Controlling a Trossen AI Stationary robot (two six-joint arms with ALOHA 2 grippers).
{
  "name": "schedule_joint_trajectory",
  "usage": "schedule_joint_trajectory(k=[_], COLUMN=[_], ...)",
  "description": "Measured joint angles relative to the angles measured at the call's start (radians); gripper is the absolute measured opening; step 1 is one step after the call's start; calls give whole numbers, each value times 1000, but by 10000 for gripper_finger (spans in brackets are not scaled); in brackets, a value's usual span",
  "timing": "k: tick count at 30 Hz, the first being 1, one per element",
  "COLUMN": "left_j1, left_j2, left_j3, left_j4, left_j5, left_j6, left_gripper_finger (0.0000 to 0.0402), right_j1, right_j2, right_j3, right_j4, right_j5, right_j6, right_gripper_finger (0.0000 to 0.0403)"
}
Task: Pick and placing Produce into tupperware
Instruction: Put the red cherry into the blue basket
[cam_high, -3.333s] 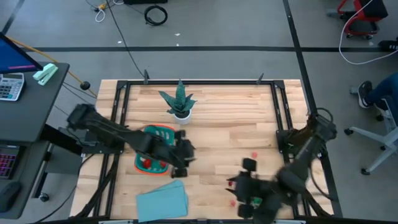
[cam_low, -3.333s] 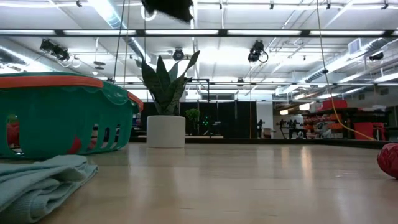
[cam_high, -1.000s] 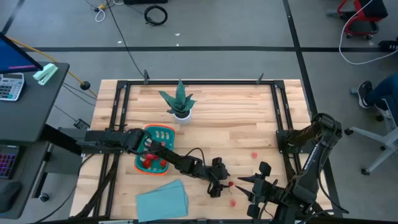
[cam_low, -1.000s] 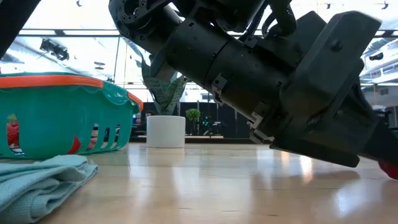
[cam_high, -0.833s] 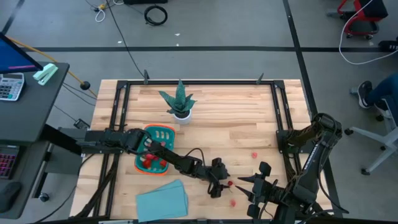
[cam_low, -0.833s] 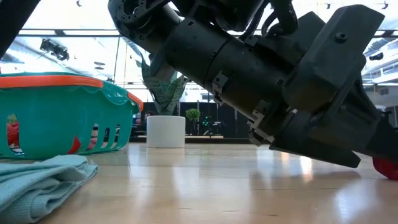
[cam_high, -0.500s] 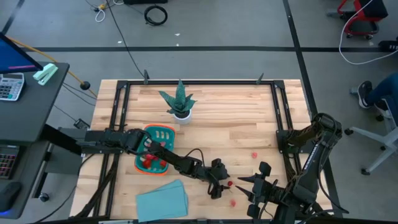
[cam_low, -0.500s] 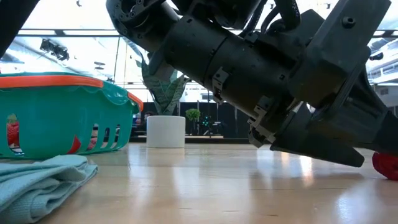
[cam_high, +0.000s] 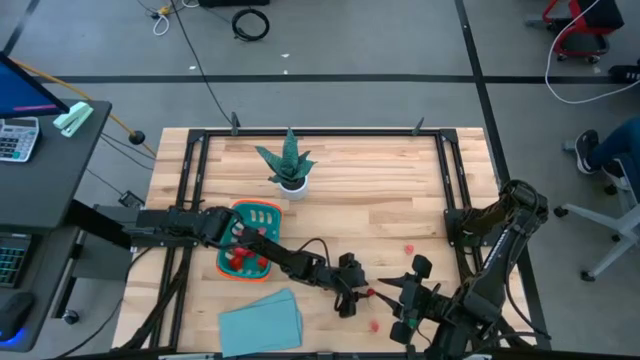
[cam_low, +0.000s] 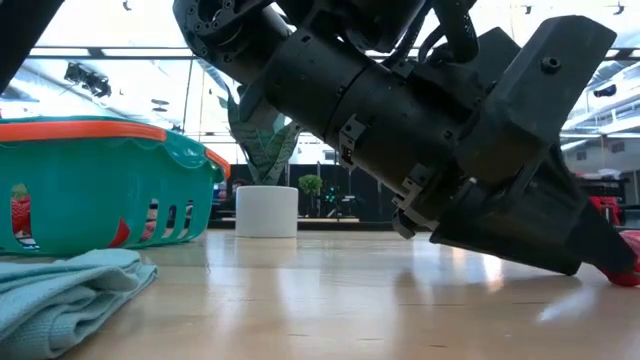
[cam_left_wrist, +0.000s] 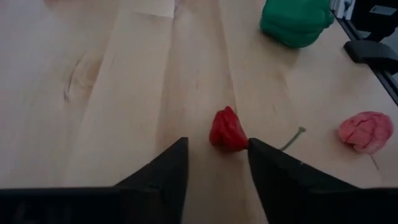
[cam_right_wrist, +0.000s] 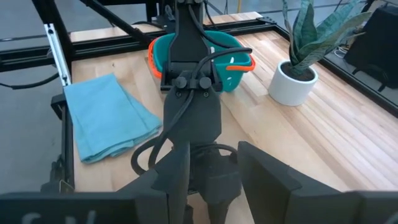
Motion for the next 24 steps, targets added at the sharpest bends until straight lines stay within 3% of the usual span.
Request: schedule_joint_trajectory(k=[9, 19, 24], left_j1=[-1, -4, 0], left_j2=[-8, -24, -22], left_j3=[4, 77, 101], left_j4=[0, -18, -122], left_j5=[4, 42, 48], left_j6=[0, 27, 75], left_gripper_finger=[13, 10, 78], right_j1=[0, 3, 3], right_j2=[0, 0, 0], right_j3=[0, 0, 0], right_j4=[0, 0, 8], right_j5=[0, -34, -42], right_j6=[0, 9, 11], right_gripper_finger=[145, 145, 145])
